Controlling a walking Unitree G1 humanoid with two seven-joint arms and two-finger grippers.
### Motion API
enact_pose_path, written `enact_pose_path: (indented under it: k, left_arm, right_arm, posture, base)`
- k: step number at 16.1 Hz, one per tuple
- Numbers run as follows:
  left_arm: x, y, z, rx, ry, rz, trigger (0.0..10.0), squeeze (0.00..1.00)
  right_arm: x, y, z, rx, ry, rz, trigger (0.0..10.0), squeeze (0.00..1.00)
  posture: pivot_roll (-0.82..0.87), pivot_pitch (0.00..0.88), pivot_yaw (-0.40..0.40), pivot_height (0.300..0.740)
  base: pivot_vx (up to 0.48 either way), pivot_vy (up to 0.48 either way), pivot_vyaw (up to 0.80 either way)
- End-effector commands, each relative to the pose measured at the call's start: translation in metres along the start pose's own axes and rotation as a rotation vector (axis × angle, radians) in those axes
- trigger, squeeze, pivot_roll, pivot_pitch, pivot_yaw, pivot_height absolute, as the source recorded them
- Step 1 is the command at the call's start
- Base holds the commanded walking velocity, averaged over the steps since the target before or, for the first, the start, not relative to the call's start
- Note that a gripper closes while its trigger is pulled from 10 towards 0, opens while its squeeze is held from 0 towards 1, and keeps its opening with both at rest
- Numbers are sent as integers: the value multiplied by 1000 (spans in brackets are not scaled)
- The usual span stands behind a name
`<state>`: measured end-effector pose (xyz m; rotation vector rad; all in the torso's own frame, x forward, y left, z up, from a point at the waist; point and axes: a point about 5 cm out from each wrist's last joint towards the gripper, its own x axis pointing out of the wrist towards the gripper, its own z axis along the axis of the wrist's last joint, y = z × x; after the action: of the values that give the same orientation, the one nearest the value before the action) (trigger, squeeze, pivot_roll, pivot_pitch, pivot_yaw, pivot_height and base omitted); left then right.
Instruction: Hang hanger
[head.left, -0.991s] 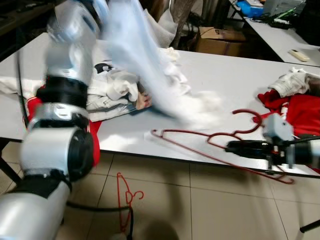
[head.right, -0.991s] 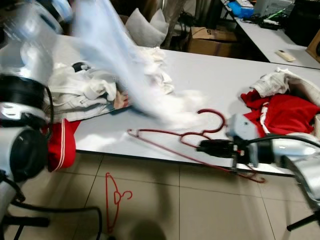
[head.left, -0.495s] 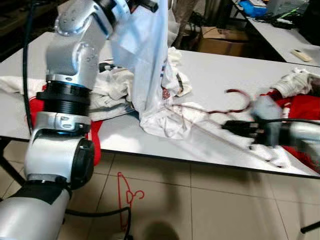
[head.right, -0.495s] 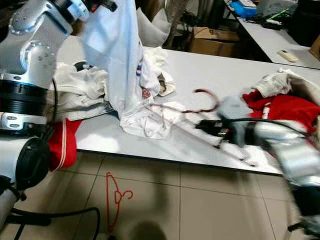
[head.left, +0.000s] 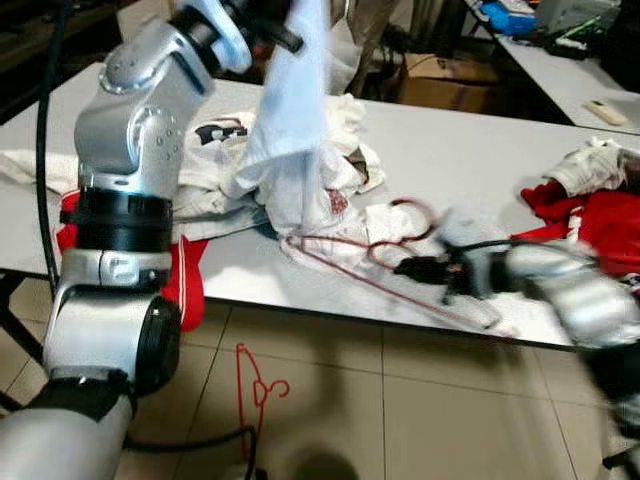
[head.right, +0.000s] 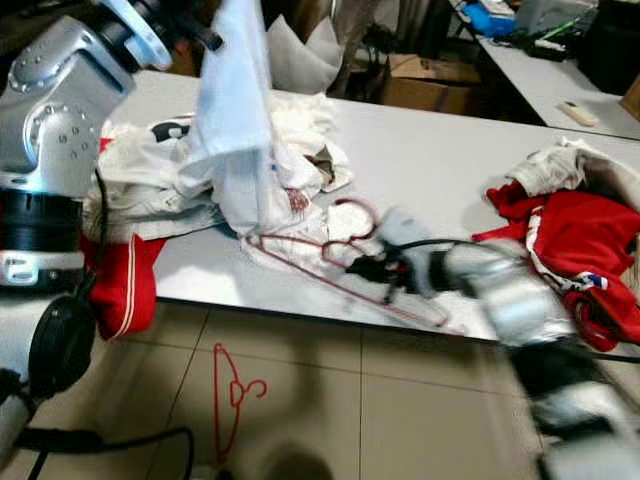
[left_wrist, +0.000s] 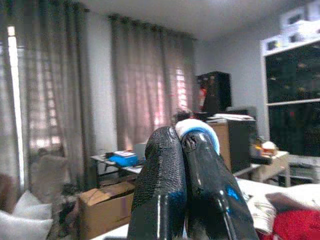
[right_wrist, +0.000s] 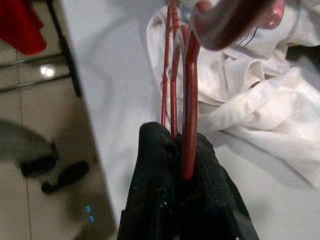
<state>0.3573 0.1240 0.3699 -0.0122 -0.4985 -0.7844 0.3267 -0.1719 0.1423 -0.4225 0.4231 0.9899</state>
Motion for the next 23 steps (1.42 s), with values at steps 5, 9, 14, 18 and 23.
enact_pose_path:
  k: [5,9,14,18,23]
  left_arm:
    - [-24,-8,-1,35,87,-91,10000,0]
    - [-45,-7,-32,62,238,-58,10000,0]
    - [-63,-37,-115,80,493,-101,10000,0]
    - [-90,-25,-190,481,834,13,10000,0]
    - [-134,10,-177,454,1017,-20,10000,1000]
  right_arm:
    - [0,-50,7,-82,149,-356,10000,0]
    - [-33,-86,10,-79,171,-642,10000,0]
    - [-43,-90,3,-79,89,-684,10000,0]
    - [-50,-54,8,-199,-56,-257,10000,0]
    - [-109,-56,15,-202,-83,-327,10000,0]
  posture:
    - [-82,0,-82,740]
    - [-87,0,-82,740]
    - [-111,0,-59,740]
    - [-129,0,-40,740]
    - [-154,0,-17,740]
  base:
    - [0,0,0]
    - [0,0,0]
    - [0,0,0]
    - [0,0,0]
    - [0,0,0]
